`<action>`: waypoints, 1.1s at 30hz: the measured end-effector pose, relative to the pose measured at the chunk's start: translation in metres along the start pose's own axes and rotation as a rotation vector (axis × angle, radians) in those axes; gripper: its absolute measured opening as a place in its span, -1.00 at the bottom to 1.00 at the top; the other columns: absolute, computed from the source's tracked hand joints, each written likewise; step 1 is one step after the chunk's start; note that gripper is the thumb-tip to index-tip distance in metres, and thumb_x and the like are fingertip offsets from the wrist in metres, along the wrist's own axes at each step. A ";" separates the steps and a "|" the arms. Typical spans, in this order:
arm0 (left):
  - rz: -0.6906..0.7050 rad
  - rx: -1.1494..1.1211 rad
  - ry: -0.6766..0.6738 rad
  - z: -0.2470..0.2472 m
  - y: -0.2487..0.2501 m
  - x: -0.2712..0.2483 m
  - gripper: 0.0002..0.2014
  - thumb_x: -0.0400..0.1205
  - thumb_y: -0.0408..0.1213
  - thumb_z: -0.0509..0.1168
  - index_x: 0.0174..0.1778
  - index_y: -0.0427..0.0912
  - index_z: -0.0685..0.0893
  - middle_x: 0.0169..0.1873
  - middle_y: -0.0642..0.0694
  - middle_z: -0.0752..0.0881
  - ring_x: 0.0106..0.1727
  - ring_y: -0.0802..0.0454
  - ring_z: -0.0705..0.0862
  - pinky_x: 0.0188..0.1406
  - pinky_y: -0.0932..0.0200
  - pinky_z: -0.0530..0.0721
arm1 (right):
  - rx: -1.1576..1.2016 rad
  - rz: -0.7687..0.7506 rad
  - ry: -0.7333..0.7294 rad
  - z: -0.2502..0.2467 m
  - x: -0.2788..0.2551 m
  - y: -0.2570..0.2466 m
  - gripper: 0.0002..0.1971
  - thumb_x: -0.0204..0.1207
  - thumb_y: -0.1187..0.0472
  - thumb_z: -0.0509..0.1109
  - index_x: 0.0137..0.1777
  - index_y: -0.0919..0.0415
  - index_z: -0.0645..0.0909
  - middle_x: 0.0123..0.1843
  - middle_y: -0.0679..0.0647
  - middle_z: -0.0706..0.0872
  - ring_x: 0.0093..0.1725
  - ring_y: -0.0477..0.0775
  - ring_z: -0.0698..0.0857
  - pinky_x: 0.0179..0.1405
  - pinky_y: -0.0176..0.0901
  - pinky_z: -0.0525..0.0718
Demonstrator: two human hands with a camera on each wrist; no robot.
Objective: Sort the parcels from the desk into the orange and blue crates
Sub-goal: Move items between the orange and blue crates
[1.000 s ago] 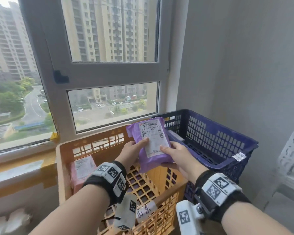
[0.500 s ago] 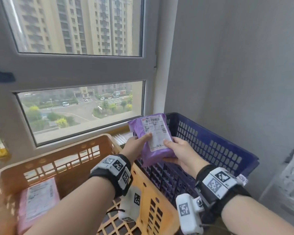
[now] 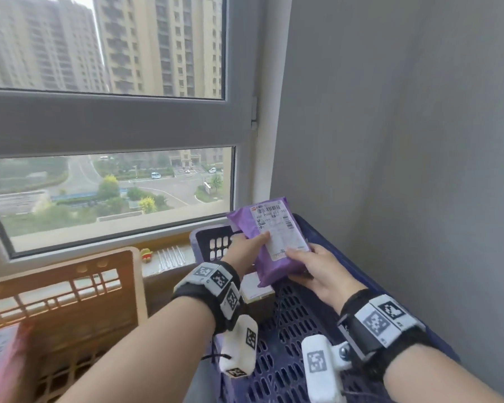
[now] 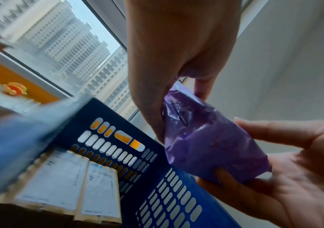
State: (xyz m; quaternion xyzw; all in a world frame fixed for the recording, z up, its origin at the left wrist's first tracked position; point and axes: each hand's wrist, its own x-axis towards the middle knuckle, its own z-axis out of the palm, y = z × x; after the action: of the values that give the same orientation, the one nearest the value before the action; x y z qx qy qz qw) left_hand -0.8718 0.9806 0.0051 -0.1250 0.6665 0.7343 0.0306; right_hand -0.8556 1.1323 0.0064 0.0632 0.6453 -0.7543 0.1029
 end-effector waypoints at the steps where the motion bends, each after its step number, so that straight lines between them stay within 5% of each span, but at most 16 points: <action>1: -0.019 0.001 0.000 0.010 -0.002 0.009 -0.67 0.66 -0.20 0.35 0.28 -0.29 0.59 0.13 -0.23 0.75 0.11 -0.18 0.76 0.19 -0.11 0.72 | -0.018 0.005 0.001 -0.010 0.011 0.000 -0.64 0.56 0.35 0.49 0.34 0.26 0.57 0.13 0.20 0.80 0.00 0.10 0.80 -0.19 -0.07 0.79; 6: -0.094 0.100 0.074 0.043 -0.024 0.049 -0.60 0.67 -0.14 0.32 0.31 -0.36 0.59 0.14 -0.25 0.74 0.13 -0.19 0.74 0.21 -0.13 0.71 | -0.176 0.065 0.005 -0.045 0.066 0.016 -0.69 0.58 0.26 0.49 0.29 0.22 0.58 0.18 0.17 0.76 0.13 0.15 0.74 0.12 0.10 0.78; 12: -0.137 0.271 0.205 0.039 -0.061 0.092 -0.62 0.73 -0.10 0.20 0.36 -0.28 0.60 0.03 -0.12 0.67 0.09 -0.11 0.63 0.14 0.02 0.62 | -0.316 0.204 0.057 -0.055 0.134 0.062 -0.62 0.59 0.20 0.47 0.34 0.22 0.47 0.27 0.21 0.66 0.25 0.27 0.66 0.20 0.27 0.73; 18: -0.180 0.429 0.208 0.019 -0.105 0.116 -0.61 0.72 -0.26 0.21 0.48 -0.22 0.52 0.40 -0.14 0.59 0.36 -0.07 0.57 0.40 0.03 0.53 | -0.602 0.261 0.172 -0.060 0.189 0.127 -0.57 0.56 0.08 0.44 0.35 0.18 0.41 0.28 0.22 0.66 0.15 0.34 0.70 0.14 0.30 0.74; 22: -0.183 0.516 0.157 0.012 -0.119 0.132 -0.59 0.64 -0.36 0.28 0.43 -0.08 0.58 0.42 -0.10 0.57 0.08 0.13 0.64 0.05 0.28 0.62 | -0.581 0.314 0.133 -0.063 0.211 0.150 -0.59 0.59 0.15 0.43 0.38 0.12 0.43 0.23 0.20 0.69 0.05 0.36 0.75 -0.11 0.25 0.83; 26: -0.197 0.712 0.115 0.012 -0.131 0.141 -0.50 0.55 -0.36 0.37 0.42 0.05 0.59 0.65 0.02 0.21 0.55 -0.08 0.35 0.32 0.11 0.52 | -0.566 0.290 0.136 -0.063 0.222 0.166 -0.56 0.60 0.31 0.36 0.45 0.06 0.43 0.24 0.19 0.69 0.04 0.36 0.75 -0.21 0.25 0.84; 30: -0.211 0.760 0.106 0.014 -0.135 0.140 -0.43 0.52 -0.40 0.39 0.44 0.12 0.55 0.66 0.05 0.15 0.64 -0.11 0.12 0.51 -0.04 0.32 | -0.815 0.170 0.160 -0.065 0.219 0.175 -0.55 0.63 0.33 0.25 0.46 -0.08 0.47 0.21 0.11 0.74 -0.01 0.29 0.77 -0.10 0.20 0.83; 33: -0.215 0.790 0.081 0.016 -0.135 0.138 -0.36 0.50 -0.41 0.40 0.48 0.16 0.50 0.67 0.04 0.10 0.65 -0.13 0.05 0.55 -0.12 0.26 | -1.243 -0.051 0.059 -0.062 0.213 0.163 -0.43 0.67 0.25 0.22 0.62 -0.22 0.27 0.57 0.10 0.49 0.18 0.28 0.72 0.16 0.13 0.73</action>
State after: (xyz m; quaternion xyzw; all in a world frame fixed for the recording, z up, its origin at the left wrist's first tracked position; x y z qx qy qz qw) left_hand -0.9789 0.9942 -0.1553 -0.2014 0.8810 0.4089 0.1266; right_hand -1.0263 1.1542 -0.2090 -0.0034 0.9676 -0.2379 0.0845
